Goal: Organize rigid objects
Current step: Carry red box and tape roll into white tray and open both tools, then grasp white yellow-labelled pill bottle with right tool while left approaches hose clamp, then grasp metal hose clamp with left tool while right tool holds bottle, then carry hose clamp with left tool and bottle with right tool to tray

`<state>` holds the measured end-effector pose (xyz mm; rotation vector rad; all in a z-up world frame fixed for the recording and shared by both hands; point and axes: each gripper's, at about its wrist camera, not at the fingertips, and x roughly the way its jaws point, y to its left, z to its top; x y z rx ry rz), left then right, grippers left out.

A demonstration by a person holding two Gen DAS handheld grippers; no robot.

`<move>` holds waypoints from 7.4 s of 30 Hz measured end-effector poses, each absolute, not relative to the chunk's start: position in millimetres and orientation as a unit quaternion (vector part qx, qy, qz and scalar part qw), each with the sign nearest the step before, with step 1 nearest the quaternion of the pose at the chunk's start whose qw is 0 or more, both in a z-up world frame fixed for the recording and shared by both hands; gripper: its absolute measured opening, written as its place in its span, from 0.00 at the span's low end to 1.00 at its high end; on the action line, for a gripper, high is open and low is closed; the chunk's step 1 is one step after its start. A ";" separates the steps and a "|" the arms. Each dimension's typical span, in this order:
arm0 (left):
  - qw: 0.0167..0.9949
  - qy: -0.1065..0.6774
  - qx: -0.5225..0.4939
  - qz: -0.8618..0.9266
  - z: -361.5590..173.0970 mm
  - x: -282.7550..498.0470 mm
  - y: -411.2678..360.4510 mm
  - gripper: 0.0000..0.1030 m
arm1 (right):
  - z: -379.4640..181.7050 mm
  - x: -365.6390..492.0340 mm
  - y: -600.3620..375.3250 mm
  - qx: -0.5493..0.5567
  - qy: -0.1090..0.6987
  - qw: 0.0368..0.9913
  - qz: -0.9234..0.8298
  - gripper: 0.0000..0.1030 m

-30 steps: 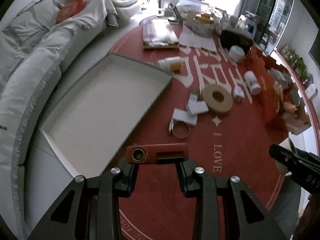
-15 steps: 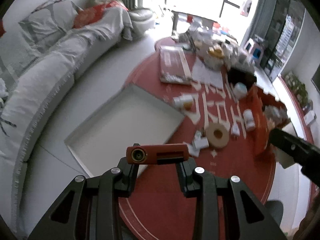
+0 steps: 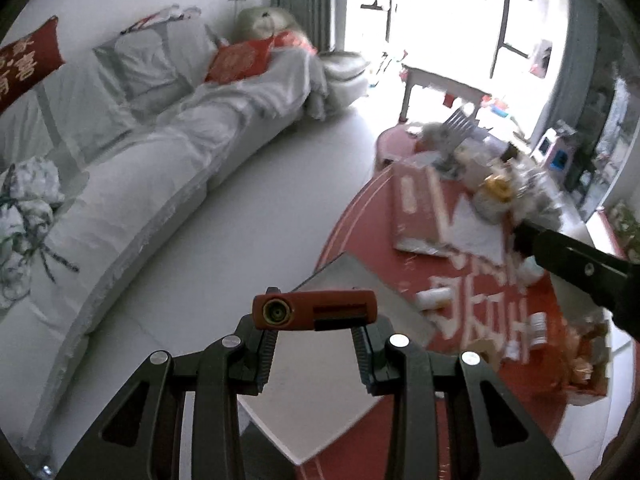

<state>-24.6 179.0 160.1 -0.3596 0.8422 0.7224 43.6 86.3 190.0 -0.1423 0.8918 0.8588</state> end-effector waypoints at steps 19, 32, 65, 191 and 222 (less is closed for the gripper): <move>0.756 0.531 -0.216 0.316 -8.1 2.9 222.0 0.36 | -6.4 80.9 166.2 -0.128 0.590 0.724 0.334 0.49; 0.758 0.544 -0.210 0.291 -40.9 18.1 217.4 0.96 | -34.1 87.7 164.3 -0.147 0.600 0.715 0.328 0.93; 0.792 0.516 -0.181 0.270 -12.5 -2.5 175.5 1.00 | -74.9 221.6 97.4 0.034 0.672 0.731 0.114 0.32; 0.820 0.524 -0.154 0.169 -21.9 -50.0 34.0 0.47 | -67.1 -18.1 -90.8 -0.121 0.628 0.732 0.237 0.33; 0.818 0.411 -0.213 0.340 68.7 14.7 229.6 0.47 | 58.5 84.4 144.5 -0.121 0.514 0.764 0.370 0.33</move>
